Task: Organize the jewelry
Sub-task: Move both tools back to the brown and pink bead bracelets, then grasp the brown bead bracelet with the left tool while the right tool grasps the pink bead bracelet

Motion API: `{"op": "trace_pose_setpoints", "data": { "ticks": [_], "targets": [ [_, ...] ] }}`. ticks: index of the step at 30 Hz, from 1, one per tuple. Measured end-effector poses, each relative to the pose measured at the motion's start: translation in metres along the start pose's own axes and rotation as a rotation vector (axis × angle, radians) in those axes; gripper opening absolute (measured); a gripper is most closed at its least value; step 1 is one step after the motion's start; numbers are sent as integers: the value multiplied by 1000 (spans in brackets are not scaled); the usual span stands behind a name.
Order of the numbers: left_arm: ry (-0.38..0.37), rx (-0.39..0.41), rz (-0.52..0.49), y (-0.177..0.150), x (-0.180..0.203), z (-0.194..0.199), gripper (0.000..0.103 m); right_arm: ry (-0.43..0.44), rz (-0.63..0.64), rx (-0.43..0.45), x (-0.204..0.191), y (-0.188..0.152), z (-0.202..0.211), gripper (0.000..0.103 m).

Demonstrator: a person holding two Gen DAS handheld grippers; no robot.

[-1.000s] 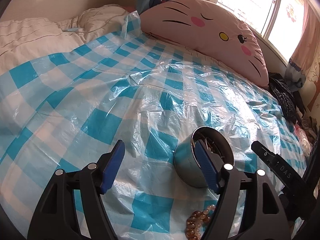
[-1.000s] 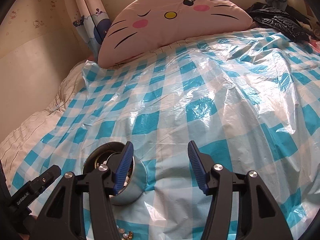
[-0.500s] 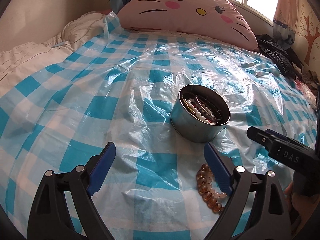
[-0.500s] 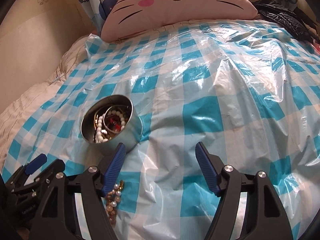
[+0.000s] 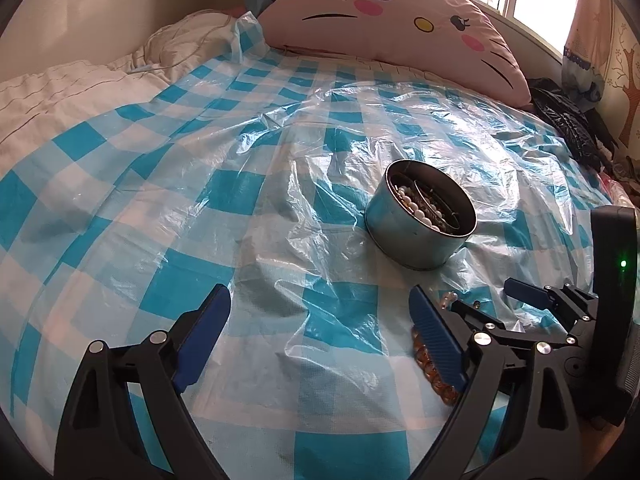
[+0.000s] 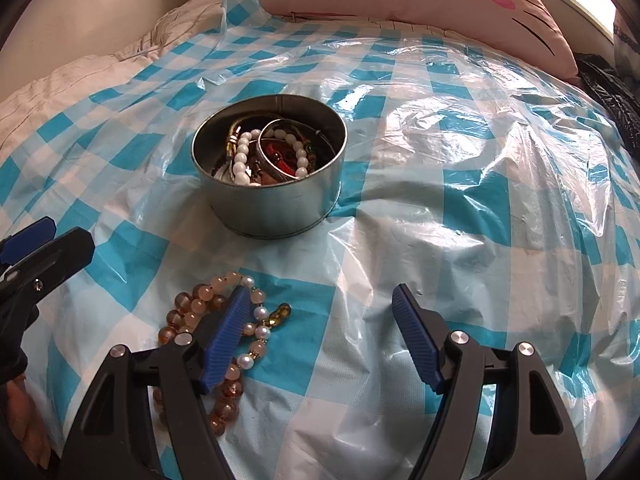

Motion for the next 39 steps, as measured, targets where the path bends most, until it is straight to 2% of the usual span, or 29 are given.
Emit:
{"op": "trace_pose_setpoints", "data": {
  "ticks": [2,3,6,10,12,14,16,19,22,24,25,28,31,34,37,39],
  "targets": [
    [-1,-1,-6,0,1,0,87,-51,23,-6,-1,-1,0,74],
    [-5,-1,-9,-1,2,0,87,-120,30,2,2,-1,4,77],
    [-40,1,-49,-2,12,1,87,-247,-43,15,30,-4,16,78],
    [-109,-4,-187,-10,44,3,87,-289,-155,0,67,-21,29,78],
    [-120,-1,-262,-16,61,3,84,-273,-210,16,78,-27,38,78],
    [-130,-28,-316,-22,73,-2,72,-253,-257,48,87,-28,46,79],
    [-125,-74,-345,-28,80,-11,56,-214,-283,84,88,-27,52,79],
    [-128,-118,-352,-33,82,-19,42,-120,-342,157,93,-22,61,79],
    [-133,-145,-353,-37,83,-24,35,30,-442,235,104,-22,69,79],
    [-139,-152,-353,-38,83,-26,31,118,-518,261,115,-25,69,79],
    [-149,-155,-352,-38,84,-26,25,133,-538,259,118,-27,68,77],
    [-169,-155,-354,-40,85,-23,12,148,-509,230,110,-25,63,62],
    [-191,-157,-332,-40,82,-18,11,108,-371,164,81,-17,52,54],
    [-181,-142,-281,-34,73,-16,11,51,-225,86,52,-15,35,52],
    [-192,-150,-222,-29,61,-18,11,18,-183,18,44,-17,18,52],
    [-199,-153,-218,-29,60,-18,11,33,-189,22,46,-19,18,38]
  ]
}}
Point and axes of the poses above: each gripper's, at about its wrist camera, not at the fingertips, and z roughly against the way its jaws point, x to its right, y to its top, the point moved 4 cm from there along -z, roughly the way its jaws point, and after that the axes turned 4 degrees about y, right-handed, at the moved point
